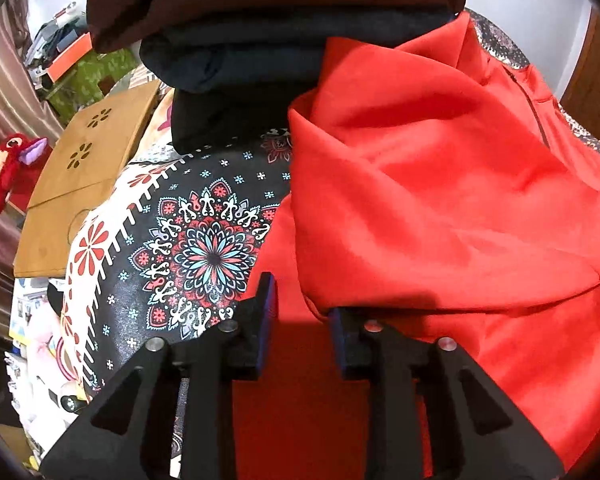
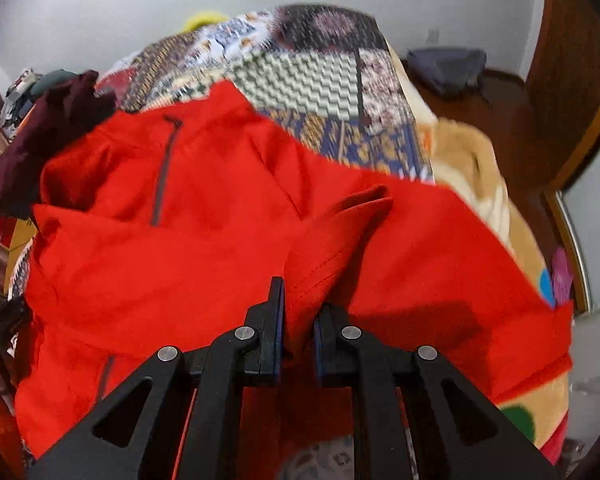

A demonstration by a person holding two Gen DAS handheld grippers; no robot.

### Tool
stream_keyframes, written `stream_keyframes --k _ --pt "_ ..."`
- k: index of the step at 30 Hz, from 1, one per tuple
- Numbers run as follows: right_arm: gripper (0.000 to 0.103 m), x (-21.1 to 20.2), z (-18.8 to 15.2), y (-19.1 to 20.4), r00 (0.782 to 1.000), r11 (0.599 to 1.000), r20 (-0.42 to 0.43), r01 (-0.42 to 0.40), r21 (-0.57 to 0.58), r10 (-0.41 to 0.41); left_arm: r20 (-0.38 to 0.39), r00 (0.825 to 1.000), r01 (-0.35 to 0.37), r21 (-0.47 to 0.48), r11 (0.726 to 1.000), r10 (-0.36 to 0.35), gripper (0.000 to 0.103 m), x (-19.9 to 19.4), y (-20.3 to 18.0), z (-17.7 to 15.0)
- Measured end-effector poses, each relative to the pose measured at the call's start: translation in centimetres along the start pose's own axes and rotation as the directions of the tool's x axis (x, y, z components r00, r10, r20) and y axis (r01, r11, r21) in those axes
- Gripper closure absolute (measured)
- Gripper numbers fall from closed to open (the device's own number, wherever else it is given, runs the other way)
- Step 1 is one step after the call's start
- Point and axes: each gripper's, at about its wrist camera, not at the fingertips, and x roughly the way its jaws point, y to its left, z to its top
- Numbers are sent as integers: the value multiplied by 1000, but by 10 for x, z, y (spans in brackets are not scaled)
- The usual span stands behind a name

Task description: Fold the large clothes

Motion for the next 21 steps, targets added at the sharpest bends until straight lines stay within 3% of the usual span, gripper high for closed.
stream_keyframes --k 4,7,9,12,17,21 --pt "88 -8 -9 -8 1000 1000 -11 -8 24 9 -21 1000 -7 1 1000 7 59 -3 -1 0" --pt "75 -21 -11 -11 1000 999 -6 17 31 -17 -33 999 -9 17 1000 9 49 -10 -4 -3" --pt "66 -32 -12 -12 1000 999 14 28 33 -28 -44 999 3 22 1000 -2 46 -15 -5 -5" --pt "63 -47 -11 -10 998 999 54 37 29 -39 -53 998 32 25 999 -31 46 -27 -6 -6" --pt "51 -78 -12 -13 990 999 136 35 36 -39 20 998 59 38 998 -60 44 -66 -18 3" --pt "50 -101 -9 -17 977 998 208 47 34 -53 114 991 59 70 996 -67 37 -97 -36 16"
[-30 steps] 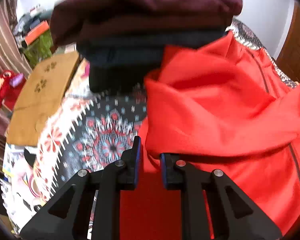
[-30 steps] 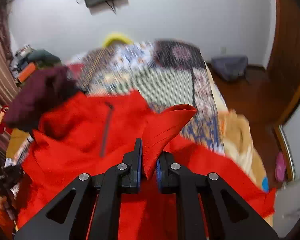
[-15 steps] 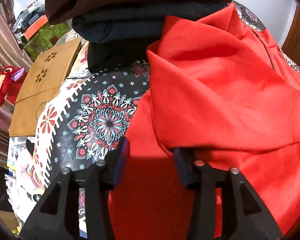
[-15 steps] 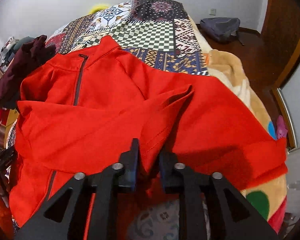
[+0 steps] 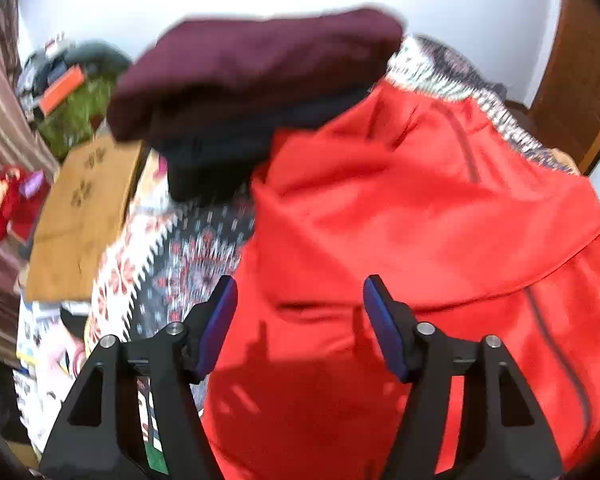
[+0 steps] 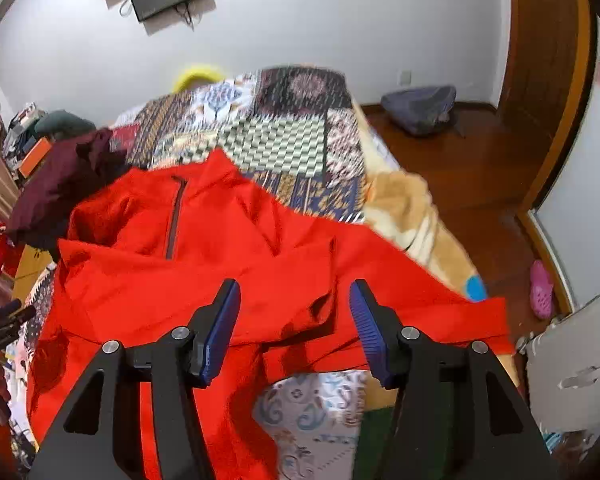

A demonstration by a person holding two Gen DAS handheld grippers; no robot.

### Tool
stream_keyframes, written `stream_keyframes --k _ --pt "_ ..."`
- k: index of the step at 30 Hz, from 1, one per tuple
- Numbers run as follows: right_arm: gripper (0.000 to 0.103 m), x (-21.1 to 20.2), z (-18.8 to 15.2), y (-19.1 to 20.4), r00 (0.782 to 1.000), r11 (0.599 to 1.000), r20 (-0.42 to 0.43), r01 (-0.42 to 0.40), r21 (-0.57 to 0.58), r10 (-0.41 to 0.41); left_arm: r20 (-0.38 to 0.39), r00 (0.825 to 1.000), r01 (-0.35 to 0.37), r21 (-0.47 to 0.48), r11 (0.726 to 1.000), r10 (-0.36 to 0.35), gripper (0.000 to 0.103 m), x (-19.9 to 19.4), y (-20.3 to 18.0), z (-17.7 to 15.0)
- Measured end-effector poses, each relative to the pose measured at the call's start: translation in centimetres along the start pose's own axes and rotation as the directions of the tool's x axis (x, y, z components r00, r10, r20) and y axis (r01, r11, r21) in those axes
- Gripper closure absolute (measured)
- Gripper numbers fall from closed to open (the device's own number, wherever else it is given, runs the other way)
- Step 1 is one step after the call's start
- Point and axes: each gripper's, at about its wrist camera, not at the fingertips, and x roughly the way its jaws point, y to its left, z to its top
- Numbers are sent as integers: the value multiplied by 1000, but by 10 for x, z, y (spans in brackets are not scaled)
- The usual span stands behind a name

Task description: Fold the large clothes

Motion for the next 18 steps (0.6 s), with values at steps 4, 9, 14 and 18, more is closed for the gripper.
stream_keyframes --k 4,9,14,18 --pt "49 -18 3 -12 999 1000 46 11 24 -12 72 997 10 50 999 -13 37 -16 -27 18" --pt "42 -35 -7 -48 997 992 59 49 114 -56 106 990 80 106 991 -91 35 -21 -74 39" --pt "41 -35 -25 -89 996 971 14 80 225 -86 91 983 147 153 977 -162 34 -9 -122 53" --pt "41 -21 -37 -123 994 940 -61 103 324 -88 67 978 184 182 966 -198 34 4 -152 58"
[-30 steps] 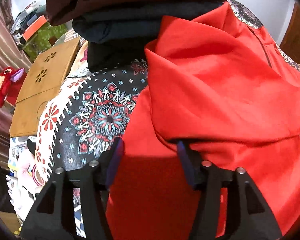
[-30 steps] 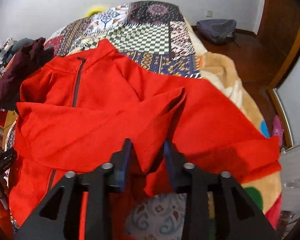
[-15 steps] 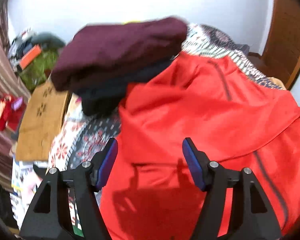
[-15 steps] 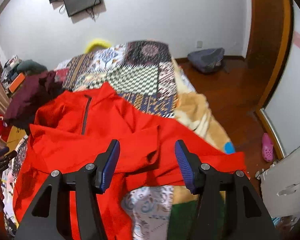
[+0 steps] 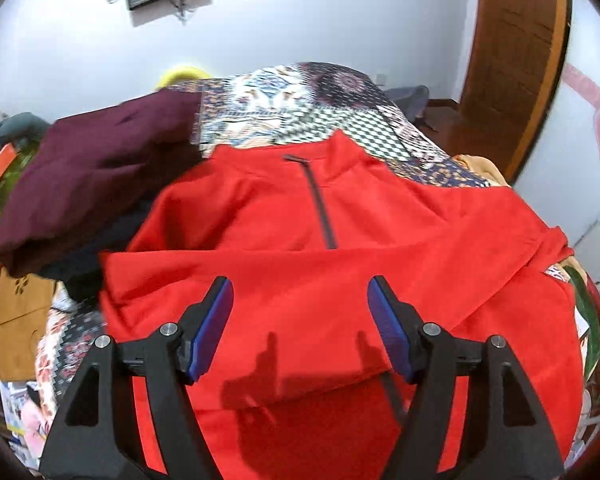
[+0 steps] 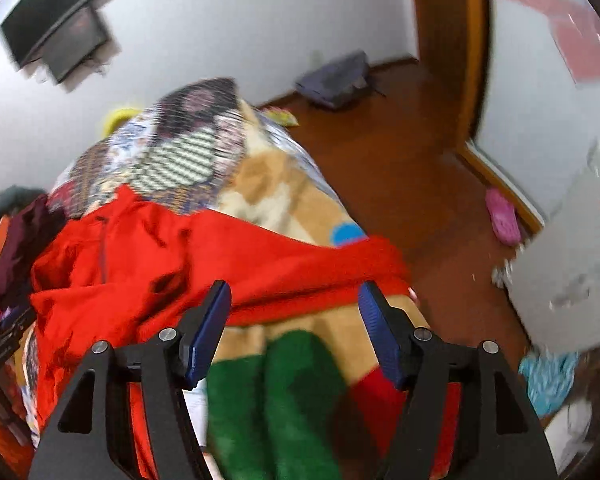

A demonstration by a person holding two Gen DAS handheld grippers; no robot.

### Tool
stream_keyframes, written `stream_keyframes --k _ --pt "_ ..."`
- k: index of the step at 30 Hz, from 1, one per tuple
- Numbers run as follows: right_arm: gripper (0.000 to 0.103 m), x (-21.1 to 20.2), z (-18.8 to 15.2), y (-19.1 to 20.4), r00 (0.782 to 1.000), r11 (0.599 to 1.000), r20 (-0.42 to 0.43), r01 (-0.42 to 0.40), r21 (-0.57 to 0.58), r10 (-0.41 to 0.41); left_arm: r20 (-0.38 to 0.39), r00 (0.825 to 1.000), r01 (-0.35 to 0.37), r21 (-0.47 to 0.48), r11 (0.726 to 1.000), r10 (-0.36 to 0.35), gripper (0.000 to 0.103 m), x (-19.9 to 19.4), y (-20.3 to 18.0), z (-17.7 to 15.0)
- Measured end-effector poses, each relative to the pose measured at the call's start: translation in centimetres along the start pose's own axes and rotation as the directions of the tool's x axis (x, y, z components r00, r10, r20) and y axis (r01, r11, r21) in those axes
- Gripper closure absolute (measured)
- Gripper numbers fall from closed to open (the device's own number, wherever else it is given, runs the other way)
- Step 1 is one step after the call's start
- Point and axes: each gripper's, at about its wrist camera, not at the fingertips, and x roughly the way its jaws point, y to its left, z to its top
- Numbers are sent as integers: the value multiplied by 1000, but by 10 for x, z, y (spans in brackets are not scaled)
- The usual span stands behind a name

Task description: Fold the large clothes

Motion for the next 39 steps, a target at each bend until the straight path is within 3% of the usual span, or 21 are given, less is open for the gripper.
stream_keyframes --k 3,6,10,15,20,22,24,30,35,39 --pt "41 17 -3 -21 998 996 -58 -25 90 30 -13 1000 22 12 1000 -22 34 10 -14 3" --pt "41 41 -6 -43 987 971 -119 -84 222 112 -26 999 37 13 999 -36 34 17 -21 2" --pt "41 58 -7 -56 973 926 -122 -142 350 196 -60 998 37 9 999 -36 34 28 -22 -4" --pt "41 70 4 -52 970 905 -94 -170 390 222 -111 993 27 -14 1000 -28 34 42 -12 -15" --pt "38 95 7 -54 973 902 -114 -141 408 203 -136 990 23 -54 998 -30 34 51 -1 -21" --pt "43 99 8 -57 977 901 -101 -128 415 186 -143 989 26 -68 997 -36 34 54 2 -22" --pt "59 100 9 -57 983 903 -91 -107 415 158 -146 989 26 -68 997 -35 34 55 2 -24" --pt "91 102 11 -61 988 909 -103 -60 412 111 -145 989 21 -39 999 -26 34 52 -2 -28" --pt "96 83 26 -49 991 916 -58 -86 391 118 -130 991 16 -16 1000 -17 34 44 -2 -31" --pt "97 50 53 -18 990 946 20 -139 292 139 -120 993 8 -6 1000 -8 34 37 1 -34"
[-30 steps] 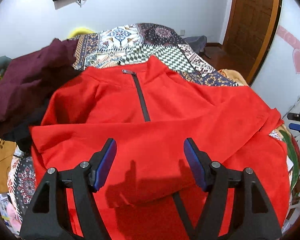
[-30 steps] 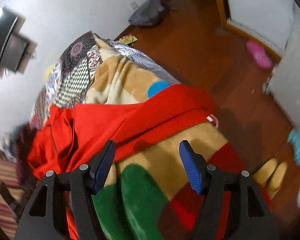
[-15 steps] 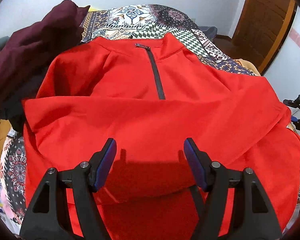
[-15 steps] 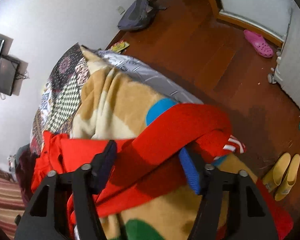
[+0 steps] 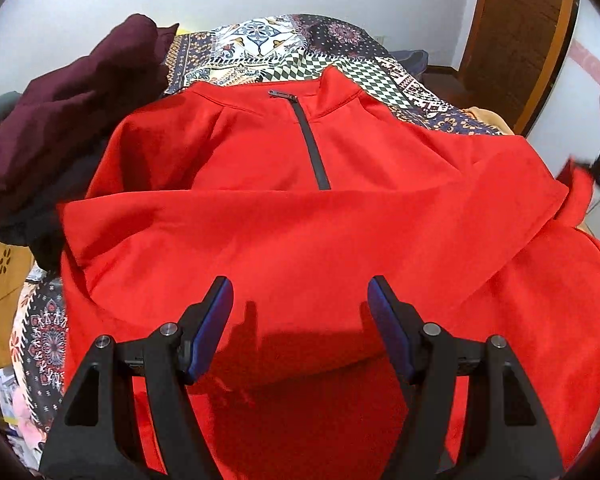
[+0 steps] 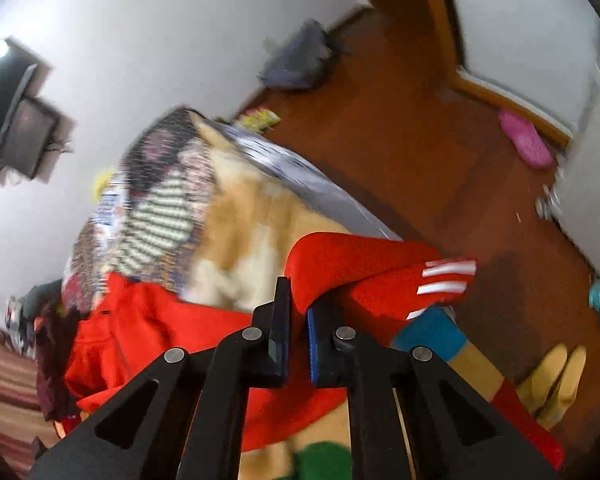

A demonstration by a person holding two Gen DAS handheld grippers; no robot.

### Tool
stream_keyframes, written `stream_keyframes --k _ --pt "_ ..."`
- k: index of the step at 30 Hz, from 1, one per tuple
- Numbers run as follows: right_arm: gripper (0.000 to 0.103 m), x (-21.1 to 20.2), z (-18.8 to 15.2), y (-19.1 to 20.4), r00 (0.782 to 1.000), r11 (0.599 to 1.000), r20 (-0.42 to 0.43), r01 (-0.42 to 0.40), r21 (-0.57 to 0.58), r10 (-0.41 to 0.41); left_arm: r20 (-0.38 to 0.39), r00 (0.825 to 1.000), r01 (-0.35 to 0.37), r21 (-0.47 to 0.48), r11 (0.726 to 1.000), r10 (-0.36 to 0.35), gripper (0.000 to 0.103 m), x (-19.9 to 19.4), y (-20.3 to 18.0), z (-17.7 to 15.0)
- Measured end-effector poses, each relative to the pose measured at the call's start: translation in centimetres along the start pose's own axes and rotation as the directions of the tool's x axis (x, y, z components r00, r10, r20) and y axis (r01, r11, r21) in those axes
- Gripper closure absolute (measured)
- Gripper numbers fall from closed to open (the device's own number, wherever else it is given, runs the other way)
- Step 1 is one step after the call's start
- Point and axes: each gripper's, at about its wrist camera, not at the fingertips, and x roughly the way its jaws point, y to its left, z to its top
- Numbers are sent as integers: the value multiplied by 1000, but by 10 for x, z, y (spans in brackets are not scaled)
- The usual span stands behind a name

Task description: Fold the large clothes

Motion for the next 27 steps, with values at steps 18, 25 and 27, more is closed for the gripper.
stream_keyframes --k 18,25,27 --pt "97 -27 -88 204 961 787 -96 -267 -556 258 36 999 -2 -66 998 5 34 -27 36 -16" --pt "97 46 -133 172 957 820 -283 -214 -530 67 21 1000 9 -89 996 -7 34 -30 48 -23" --pt "97 49 -137 159 949 828 -310 -212 -519 48 12 1000 21 -101 995 -20 34 -27 49 -23"
